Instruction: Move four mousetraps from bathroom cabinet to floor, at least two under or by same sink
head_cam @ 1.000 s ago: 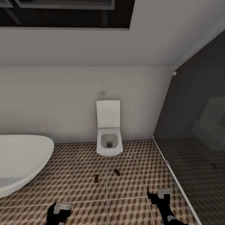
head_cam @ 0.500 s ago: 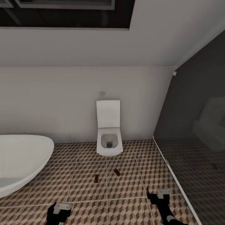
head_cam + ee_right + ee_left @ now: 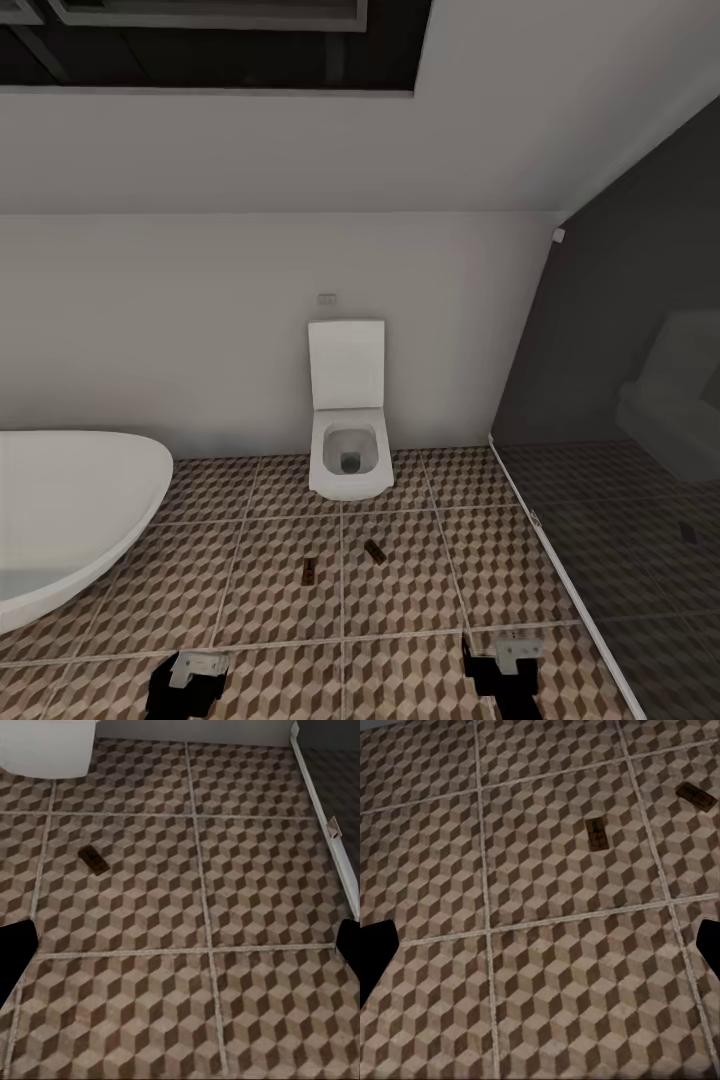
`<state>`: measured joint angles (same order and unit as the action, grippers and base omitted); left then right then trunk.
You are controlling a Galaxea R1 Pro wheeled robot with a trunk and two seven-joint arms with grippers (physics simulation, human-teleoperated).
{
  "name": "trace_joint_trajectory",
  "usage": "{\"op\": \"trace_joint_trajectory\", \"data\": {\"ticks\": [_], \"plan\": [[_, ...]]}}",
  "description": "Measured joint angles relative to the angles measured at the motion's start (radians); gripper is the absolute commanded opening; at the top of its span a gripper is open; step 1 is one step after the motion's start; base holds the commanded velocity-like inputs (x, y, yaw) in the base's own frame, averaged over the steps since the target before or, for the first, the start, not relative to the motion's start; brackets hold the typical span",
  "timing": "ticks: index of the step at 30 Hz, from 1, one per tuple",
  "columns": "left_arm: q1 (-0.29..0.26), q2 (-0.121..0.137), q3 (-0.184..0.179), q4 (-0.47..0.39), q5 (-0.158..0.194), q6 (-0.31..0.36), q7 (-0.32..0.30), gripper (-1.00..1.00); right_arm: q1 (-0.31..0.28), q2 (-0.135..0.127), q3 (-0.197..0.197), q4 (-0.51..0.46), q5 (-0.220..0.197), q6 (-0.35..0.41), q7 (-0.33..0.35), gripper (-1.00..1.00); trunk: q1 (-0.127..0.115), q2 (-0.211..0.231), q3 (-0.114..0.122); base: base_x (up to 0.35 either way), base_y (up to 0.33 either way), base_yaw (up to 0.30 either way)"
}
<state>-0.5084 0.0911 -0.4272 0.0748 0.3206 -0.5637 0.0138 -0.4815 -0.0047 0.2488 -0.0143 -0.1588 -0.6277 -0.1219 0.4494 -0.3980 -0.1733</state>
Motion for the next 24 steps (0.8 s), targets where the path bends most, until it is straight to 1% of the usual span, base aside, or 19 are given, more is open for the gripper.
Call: {"op": "trace_joint_trajectory", "data": {"ticks": [1, 6, 10, 11, 12, 14, 17, 19, 21, 24], "plan": [[0.001, 0.000, 0.001, 0.000, 0.000, 0.011, 0.000, 1.00, 0.013, 0.003, 0.000, 0.000, 0.000, 0.000, 0.000, 1.00, 0.000, 0.000, 0.000, 0.000, 0.000, 0.000], [0.015, 0.002, 0.001, 0.000, 0.000, 0.033, 0.000, 1.00, 0.039, 0.006, 0.000, 0.000, 0.000, 0.001, 0.000, 1.00, 0.000, 0.000, 0.000, 0.000, 0.000, 0.000], [0.051, 0.003, 0.001, 0.000, 0.001, 0.052, 0.000, 1.00, 0.073, 0.007, 0.000, 0.001, 0.000, 0.004, 0.001, 1.00, 0.000, 0.000, 0.000, 0.000, 0.000, 0.000], [0.065, 0.005, 0.002, 0.000, 0.001, 0.062, 0.000, 1.00, 0.081, 0.007, 0.000, 0.001, 0.000, 0.011, 0.001, 1.00, 0.000, 0.000, 0.000, 0.000, 0.000, 0.000], [0.092, 0.009, 0.002, 0.000, 0.001, 0.084, 0.000, 1.00, 0.094, 0.005, -0.002, 0.002, -0.001, 0.041, 0.000, 1.00, 0.000, 0.000, 0.000, 0.000, 0.000, 0.000], [0.114, 0.012, 0.003, 0.000, 0.002, 0.097, 0.000, 1.00, 0.099, 0.001, -0.002, 0.001, -0.001, 0.074, 0.000, 1.00, 0.000, 0.000, 0.000, 0.000, 0.000, 0.000], [0.130, 0.015, 0.003, 0.000, 0.002, 0.104, 0.004, 1.00, 0.101, -0.001, -0.001, 0.001, -0.001, 0.103, 0.000, 1.00, 0.000, 0.000, 0.000, 0.000, 0.000, 0.000], [0.137, 0.015, 0.003, 0.000, 0.006, 0.106, 0.014, 1.00, 0.102, -0.002, -0.001, -0.001, -0.001, 0.114, 0.000, 1.00, 0.000, 0.000, 0.000, 0.000, 0.000, 0.000], [0.143, 0.014, 0.005, 0.000, 0.015, 0.108, 0.045, 1.00, 0.103, -0.002, -0.002, -0.003, -0.001, 0.124, 0.000, 1.00, 0.000, 0.000, 0.000, 0.000, 0.000, 0.000], [0.146, 0.008, 0.006, -0.001, 0.038, 0.107, 0.081, 1.00, 0.103, -0.002, -0.002, -0.005, -0.001, 0.129, 0.000, 1.00, 0.000, 0.000, 0.000, 0.000, 0.000, 0.000]]}}
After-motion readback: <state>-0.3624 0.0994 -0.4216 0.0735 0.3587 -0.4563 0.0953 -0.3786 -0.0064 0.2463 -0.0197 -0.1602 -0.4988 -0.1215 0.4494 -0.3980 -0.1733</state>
